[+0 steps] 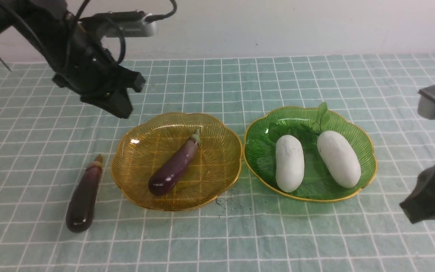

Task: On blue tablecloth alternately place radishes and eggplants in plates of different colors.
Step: 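Pick up the eggplant and place it in the yellow plate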

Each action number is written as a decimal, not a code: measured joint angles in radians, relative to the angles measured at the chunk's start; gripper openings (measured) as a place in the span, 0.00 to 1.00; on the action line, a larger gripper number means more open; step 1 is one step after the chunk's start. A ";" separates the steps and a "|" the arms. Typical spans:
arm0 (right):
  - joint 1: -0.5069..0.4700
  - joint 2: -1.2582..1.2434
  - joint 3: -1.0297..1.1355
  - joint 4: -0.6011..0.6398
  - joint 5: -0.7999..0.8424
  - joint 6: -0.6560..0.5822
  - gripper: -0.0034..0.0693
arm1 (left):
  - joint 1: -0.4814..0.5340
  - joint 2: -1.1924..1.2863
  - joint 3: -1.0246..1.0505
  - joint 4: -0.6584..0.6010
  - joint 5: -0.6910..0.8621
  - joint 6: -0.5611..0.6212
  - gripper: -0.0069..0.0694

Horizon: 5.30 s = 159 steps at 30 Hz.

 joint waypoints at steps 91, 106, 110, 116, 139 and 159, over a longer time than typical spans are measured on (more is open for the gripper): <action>0.000 -0.165 0.105 0.025 -0.070 0.000 0.05 | -0.274 0.113 0.152 0.098 -0.221 -0.072 0.61; 0.000 -0.185 0.105 0.011 -0.053 -0.034 0.05 | -0.274 0.131 0.148 0.051 -0.147 -0.143 0.66; 0.000 -0.265 0.105 0.008 0.000 -0.030 0.05 | -0.274 0.131 0.147 0.038 -0.098 -0.143 0.55; 0.000 -0.482 0.131 0.007 0.010 0.001 0.05 | -0.275 0.130 0.147 0.037 -0.058 -0.143 0.41; 0.000 -0.931 0.747 -0.004 -1.019 0.086 0.05 | -0.275 0.130 0.147 0.037 -0.033 -0.143 0.22; 0.000 -0.931 0.768 -0.004 -0.950 0.086 0.05 | -0.275 0.130 0.147 0.037 -0.045 -0.143 0.22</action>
